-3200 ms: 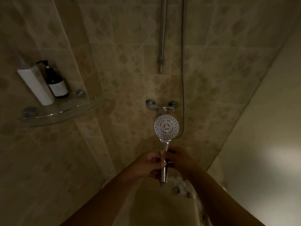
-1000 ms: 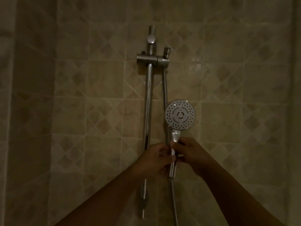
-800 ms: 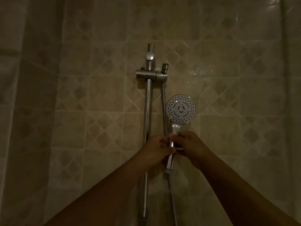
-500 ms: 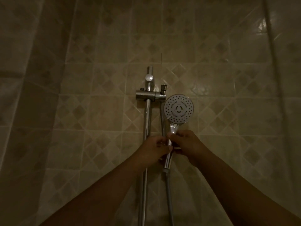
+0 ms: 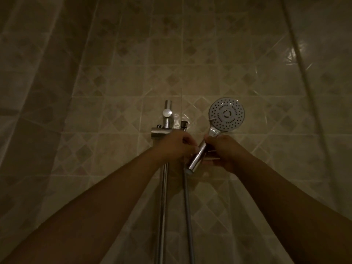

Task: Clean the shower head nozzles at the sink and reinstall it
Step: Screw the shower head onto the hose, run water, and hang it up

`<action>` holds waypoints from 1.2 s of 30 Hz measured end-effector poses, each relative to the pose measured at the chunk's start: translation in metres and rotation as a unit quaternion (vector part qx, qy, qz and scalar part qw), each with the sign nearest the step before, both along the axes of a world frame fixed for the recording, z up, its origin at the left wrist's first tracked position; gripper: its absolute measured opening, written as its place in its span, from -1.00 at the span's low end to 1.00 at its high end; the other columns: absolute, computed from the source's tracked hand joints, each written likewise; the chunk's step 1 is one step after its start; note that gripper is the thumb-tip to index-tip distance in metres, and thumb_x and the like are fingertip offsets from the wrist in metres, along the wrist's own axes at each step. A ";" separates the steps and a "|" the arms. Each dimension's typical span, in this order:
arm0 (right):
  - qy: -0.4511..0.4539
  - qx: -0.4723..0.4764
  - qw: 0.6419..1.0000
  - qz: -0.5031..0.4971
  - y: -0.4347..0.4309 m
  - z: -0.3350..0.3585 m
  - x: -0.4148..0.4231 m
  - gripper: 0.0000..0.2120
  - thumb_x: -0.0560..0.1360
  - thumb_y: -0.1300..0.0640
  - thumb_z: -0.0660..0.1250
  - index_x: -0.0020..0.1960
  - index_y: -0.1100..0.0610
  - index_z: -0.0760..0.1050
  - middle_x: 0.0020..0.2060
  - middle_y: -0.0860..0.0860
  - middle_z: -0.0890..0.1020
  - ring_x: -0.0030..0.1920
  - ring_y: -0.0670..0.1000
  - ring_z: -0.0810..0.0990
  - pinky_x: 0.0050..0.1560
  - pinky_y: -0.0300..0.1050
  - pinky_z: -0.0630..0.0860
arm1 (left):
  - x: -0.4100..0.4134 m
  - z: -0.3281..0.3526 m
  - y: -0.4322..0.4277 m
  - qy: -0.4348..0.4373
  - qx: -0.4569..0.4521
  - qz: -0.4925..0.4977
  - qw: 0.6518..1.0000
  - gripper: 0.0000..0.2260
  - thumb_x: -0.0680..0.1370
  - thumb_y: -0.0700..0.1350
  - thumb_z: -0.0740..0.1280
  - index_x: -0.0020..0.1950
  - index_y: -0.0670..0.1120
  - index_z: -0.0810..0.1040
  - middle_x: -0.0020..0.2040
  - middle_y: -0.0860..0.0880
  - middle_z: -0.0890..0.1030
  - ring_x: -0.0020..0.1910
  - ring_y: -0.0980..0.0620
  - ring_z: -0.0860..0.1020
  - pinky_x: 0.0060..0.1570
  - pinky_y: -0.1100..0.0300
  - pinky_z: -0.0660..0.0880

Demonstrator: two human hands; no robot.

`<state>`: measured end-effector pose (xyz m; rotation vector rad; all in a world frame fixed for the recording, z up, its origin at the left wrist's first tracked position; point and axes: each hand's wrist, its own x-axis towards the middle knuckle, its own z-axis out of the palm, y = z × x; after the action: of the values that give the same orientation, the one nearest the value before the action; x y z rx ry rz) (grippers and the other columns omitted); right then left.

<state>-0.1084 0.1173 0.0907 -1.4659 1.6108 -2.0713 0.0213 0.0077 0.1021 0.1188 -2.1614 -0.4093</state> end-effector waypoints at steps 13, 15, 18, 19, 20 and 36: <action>0.108 0.046 0.991 -0.068 0.000 0.006 -0.004 -0.73 0.61 -0.01 0.28 0.15 0.18 0.53 0.02 0.20 0.65 -0.07 0.15 0.66 -0.15 0.01 0.65 | -0.025 0.046 -0.017 0.099 -0.083 0.260 0.957 -0.76 0.45 -0.09 0.48 0.01 -0.17 0.54 0.09 -0.20 0.54 -0.05 -0.16 0.59 -0.07 0.05 0.54; 0.120 0.046 0.989 -0.069 0.002 0.004 -0.006 -0.75 0.62 0.02 0.26 0.16 0.18 0.53 0.02 0.20 0.64 -0.10 0.13 0.65 -0.19 -0.02 0.64 | -0.030 0.051 -0.016 0.084 -0.089 0.283 0.951 -0.71 0.44 -0.08 0.49 0.04 -0.18 0.52 0.17 -0.28 0.51 -0.04 -0.20 0.58 -0.05 0.03 0.55; 0.136 0.056 0.986 -0.076 0.007 0.001 -0.008 -0.73 0.62 0.01 0.25 0.18 0.17 0.52 0.03 0.20 0.63 -0.15 0.08 0.63 -0.33 -0.11 0.60 | -0.035 0.057 -0.016 0.079 -0.073 0.289 0.951 -0.72 0.46 -0.08 0.46 0.06 -0.19 0.49 0.18 -0.29 0.52 0.01 -0.24 0.58 -0.08 0.05 0.50; 0.140 0.057 0.985 -0.079 0.008 -0.001 -0.009 -0.73 0.62 0.01 0.24 0.18 0.17 0.52 0.03 0.20 0.63 -0.15 0.08 0.63 -0.36 -0.13 0.58 | -0.037 0.059 -0.017 0.081 -0.065 0.283 0.953 -0.73 0.47 -0.10 0.46 0.05 -0.20 0.50 0.19 -0.30 0.51 0.00 -0.24 0.59 -0.09 0.05 0.48; 0.143 0.056 0.985 -0.082 0.009 -0.001 -0.010 -0.73 0.62 0.00 0.24 0.18 0.17 0.52 0.02 0.20 0.63 -0.15 0.08 0.63 -0.37 -0.14 0.58 | -0.038 0.059 -0.017 0.085 -0.059 0.278 0.955 -0.74 0.47 -0.12 0.46 0.06 -0.21 0.50 0.19 -0.30 0.50 0.00 -0.24 0.59 -0.09 0.05 0.49; 0.123 0.043 0.986 -0.100 0.041 -0.005 -0.028 -0.72 0.64 0.02 0.22 0.19 0.20 0.52 0.03 0.20 0.65 -0.05 0.17 0.67 -0.16 0.03 0.66 | -0.072 0.021 0.015 0.067 -0.079 0.133 0.986 -0.79 0.57 -0.04 0.36 0.05 -0.17 0.51 -0.06 -0.12 0.58 -0.10 -0.08 0.57 -0.11 0.02 0.53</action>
<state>-0.1368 0.1580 0.0854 -1.6458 1.9881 -1.9490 -0.0508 0.0232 0.1226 0.2795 -2.0015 -0.0881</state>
